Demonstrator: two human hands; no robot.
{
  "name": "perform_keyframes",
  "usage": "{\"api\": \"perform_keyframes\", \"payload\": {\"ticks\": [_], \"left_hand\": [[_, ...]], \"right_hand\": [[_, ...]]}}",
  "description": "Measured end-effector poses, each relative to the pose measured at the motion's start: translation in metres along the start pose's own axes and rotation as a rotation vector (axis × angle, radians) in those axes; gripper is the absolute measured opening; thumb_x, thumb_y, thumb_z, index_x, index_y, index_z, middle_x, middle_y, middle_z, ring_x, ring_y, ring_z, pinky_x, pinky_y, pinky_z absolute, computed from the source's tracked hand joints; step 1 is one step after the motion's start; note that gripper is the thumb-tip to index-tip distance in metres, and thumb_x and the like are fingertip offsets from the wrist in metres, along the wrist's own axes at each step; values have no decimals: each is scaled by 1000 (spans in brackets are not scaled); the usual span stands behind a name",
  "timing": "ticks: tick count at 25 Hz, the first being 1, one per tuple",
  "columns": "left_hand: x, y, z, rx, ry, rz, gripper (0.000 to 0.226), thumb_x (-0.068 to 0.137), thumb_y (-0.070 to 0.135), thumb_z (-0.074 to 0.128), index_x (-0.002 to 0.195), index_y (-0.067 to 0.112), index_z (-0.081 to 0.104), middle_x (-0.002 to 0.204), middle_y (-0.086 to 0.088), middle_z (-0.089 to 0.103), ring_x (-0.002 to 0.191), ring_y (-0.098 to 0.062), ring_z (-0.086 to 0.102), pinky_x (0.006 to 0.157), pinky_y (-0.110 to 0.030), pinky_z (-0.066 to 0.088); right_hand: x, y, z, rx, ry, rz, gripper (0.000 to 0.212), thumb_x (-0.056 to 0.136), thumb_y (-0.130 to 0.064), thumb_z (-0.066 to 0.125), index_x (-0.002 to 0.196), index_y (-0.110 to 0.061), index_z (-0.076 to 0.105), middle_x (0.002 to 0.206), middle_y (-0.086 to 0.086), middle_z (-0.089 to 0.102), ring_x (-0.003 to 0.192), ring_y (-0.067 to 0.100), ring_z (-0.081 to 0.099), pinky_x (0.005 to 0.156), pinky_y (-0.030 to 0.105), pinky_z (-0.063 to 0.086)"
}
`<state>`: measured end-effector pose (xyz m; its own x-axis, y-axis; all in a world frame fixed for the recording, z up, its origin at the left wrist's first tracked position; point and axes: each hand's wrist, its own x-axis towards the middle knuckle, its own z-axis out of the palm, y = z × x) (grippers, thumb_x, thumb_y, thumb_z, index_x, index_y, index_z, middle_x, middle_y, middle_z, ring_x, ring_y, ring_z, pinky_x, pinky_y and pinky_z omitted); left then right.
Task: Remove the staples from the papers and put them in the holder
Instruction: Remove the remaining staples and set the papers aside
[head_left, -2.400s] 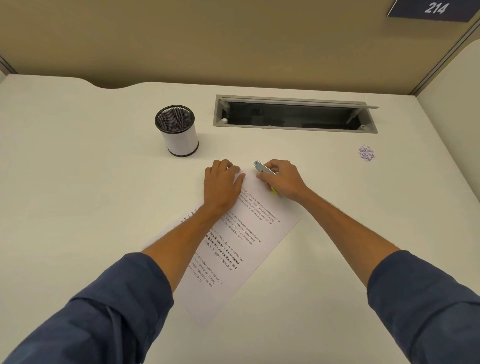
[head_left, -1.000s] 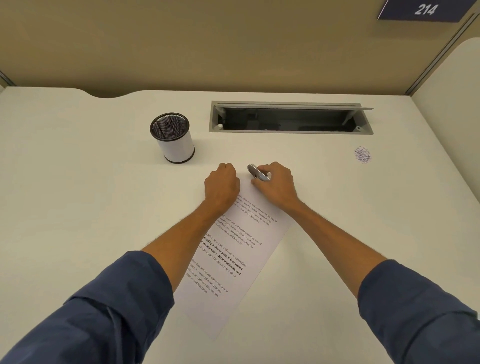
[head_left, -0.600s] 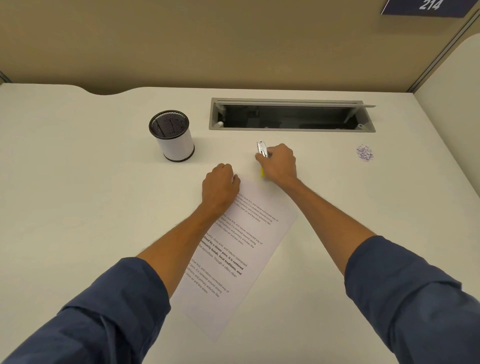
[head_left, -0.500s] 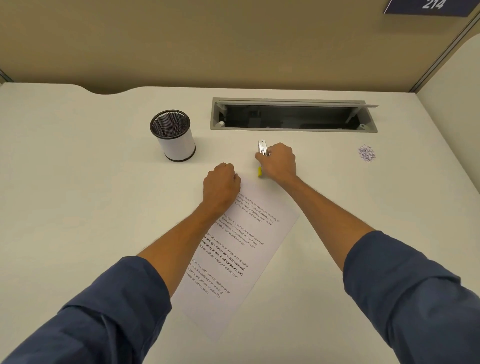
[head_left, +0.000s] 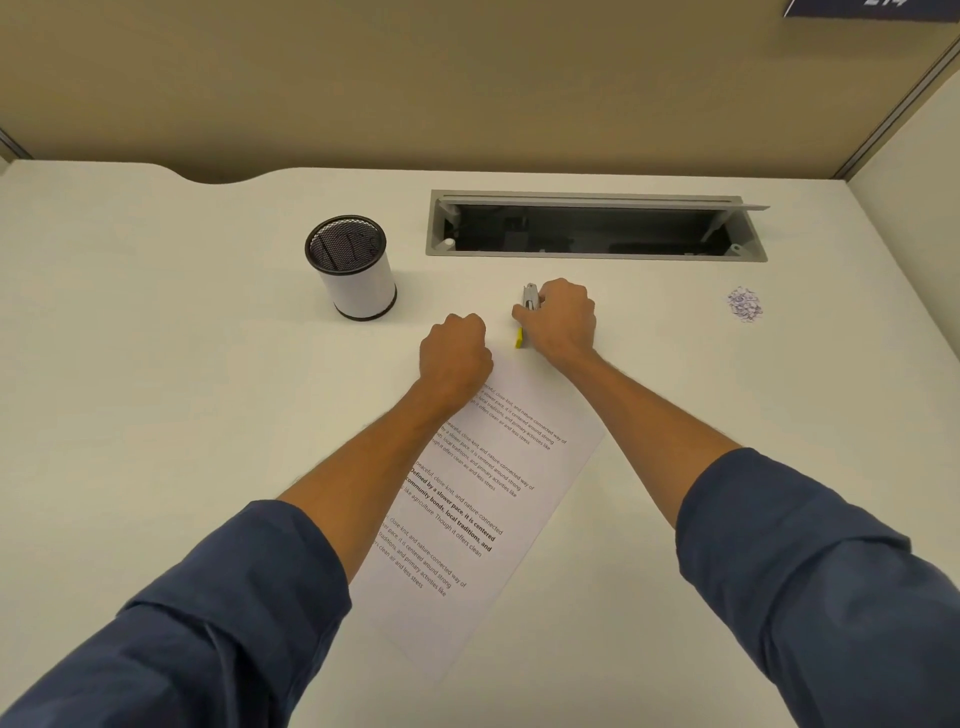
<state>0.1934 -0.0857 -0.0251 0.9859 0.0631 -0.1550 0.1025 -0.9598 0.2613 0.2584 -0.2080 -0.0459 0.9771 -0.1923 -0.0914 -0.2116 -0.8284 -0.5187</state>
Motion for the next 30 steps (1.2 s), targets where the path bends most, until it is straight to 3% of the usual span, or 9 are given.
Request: {"api": "perform_keyframes", "payload": {"ticks": [3, 6, 10, 14, 17, 20, 23, 30], "left_hand": [[-1, 3, -1, 28, -25, 4, 9, 94, 10, 47, 86, 7, 44, 105, -17, 58, 96, -35, 57, 67, -35, 34], [-3, 0, 4, 26, 12, 13, 12, 93, 10, 45, 81, 9, 40, 103, -16, 59, 91, -35, 57, 65, -34, 32], [-8, -10, 18, -87, 118, 60, 14, 97, 13, 41, 98, 2, 49, 106, -15, 55, 85, -36, 55, 65, -37, 32], [-14, -14, 20, -251, 246, 143, 22, 104, 21, 36, 99, 3, 48, 95, -10, 49, 70, -29, 50, 60, -36, 33], [-16, -16, 19, -334, 297, 164, 24, 104, 22, 35, 95, 5, 48, 93, -9, 49, 69, -25, 48, 60, -36, 35], [-16, -18, 17, -375, 328, 156, 23, 104, 22, 39, 95, 5, 51, 93, -10, 54, 72, -24, 51, 64, -41, 44], [-16, -18, 10, -369, 335, 156, 22, 102, 23, 45, 99, 4, 57, 96, -10, 59, 76, -24, 56, 69, -38, 47], [-13, -13, -6, -308, 317, 158, 23, 99, 26, 53, 102, 7, 65, 100, -7, 66, 79, -12, 52, 71, -23, 35]], "right_hand": [[-9, -2, -10, -11, 37, -45, 50, 83, -53, 64, 106, -9, 64, 106, 8, 62, 93, 22, 61, 72, 28, 43], [-26, 2, -17, 36, 86, -261, 42, 91, -43, 59, 117, -10, 63, 117, 6, 60, 100, 21, 60, 80, 27, 45], [-41, 15, -9, 54, 16, -531, 27, 94, -26, 56, 114, -11, 68, 113, 6, 67, 93, 19, 64, 84, 31, 50], [-48, 9, -5, -28, -37, -629, 27, 97, -28, 51, 108, -14, 71, 105, 4, 71, 91, 20, 65, 83, 39, 54], [-48, 4, -4, 63, -88, -570, 26, 96, -28, 53, 94, -12, 74, 88, 4, 73, 78, 18, 65, 76, 40, 55], [-47, 1, -8, 301, -163, -455, 20, 93, -24, 59, 96, -13, 76, 89, 1, 74, 75, 7, 63, 77, 27, 53], [-47, -1, -13, 389, -190, -414, 19, 93, -21, 60, 99, -10, 75, 93, 4, 74, 72, 0, 59, 73, 13, 45], [-46, -2, -23, 400, -169, -389, 22, 92, -24, 62, 103, -9, 74, 100, 8, 73, 77, 13, 64, 72, 16, 49]]}}
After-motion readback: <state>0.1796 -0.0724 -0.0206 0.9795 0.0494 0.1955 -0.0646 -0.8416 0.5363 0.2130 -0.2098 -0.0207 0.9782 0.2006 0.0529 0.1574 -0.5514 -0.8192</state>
